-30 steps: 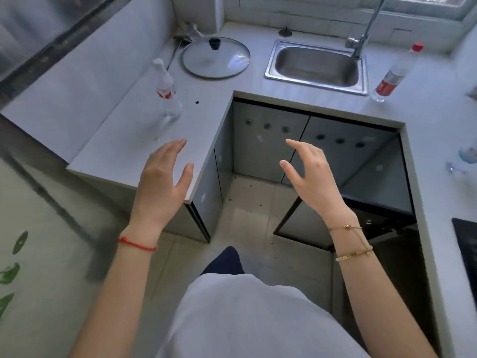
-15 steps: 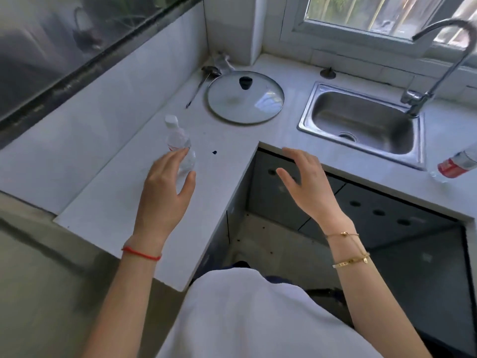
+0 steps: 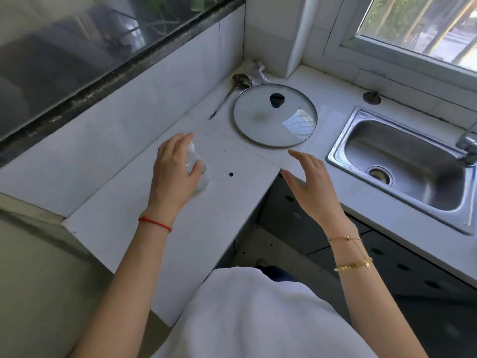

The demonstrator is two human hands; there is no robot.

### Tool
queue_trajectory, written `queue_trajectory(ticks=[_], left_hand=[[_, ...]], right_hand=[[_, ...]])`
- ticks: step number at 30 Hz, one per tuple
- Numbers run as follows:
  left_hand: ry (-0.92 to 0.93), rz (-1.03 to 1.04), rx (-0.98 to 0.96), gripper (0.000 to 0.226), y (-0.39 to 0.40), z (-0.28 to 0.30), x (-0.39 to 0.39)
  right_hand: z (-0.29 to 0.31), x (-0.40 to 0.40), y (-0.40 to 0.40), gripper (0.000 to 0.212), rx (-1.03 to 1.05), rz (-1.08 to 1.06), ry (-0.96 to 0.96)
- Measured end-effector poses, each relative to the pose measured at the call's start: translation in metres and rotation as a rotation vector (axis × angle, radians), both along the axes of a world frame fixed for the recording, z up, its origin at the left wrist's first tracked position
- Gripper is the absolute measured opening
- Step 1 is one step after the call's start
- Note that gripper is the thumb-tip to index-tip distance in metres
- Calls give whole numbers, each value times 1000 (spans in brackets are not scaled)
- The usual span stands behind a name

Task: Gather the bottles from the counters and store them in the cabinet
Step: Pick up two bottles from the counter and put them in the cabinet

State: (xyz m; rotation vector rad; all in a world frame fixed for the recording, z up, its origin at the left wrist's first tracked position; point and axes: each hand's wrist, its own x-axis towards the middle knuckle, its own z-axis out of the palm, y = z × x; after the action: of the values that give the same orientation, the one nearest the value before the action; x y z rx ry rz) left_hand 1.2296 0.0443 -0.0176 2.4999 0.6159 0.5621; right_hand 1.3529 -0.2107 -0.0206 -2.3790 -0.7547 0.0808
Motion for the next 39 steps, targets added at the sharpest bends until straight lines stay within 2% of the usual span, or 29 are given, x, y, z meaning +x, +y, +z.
queue_trajectory(ticks=[7,14,20,25,35,39], left_hand=[[215,75,-63,50,24,-23,37],[141,54,-91,33,29,-25,48],[10,-136,-1,26,-8,10,78],[-20,-363,-18,30,-58,31,119],[-82,-788,-50,32,-214,43,215],[-85,-896,-49,32,-282,46,251]], right_hand=[[-4,22,6,49,-17,20,-4],[-8,26,0,48,-28,-17,22],[-9,24,-32,46,-5,-148,39],[-10,22,-84,46,1,-325,23],[-1,35,-225,45,28,-732,-73],[3,55,-297,44,12,-863,-143]])
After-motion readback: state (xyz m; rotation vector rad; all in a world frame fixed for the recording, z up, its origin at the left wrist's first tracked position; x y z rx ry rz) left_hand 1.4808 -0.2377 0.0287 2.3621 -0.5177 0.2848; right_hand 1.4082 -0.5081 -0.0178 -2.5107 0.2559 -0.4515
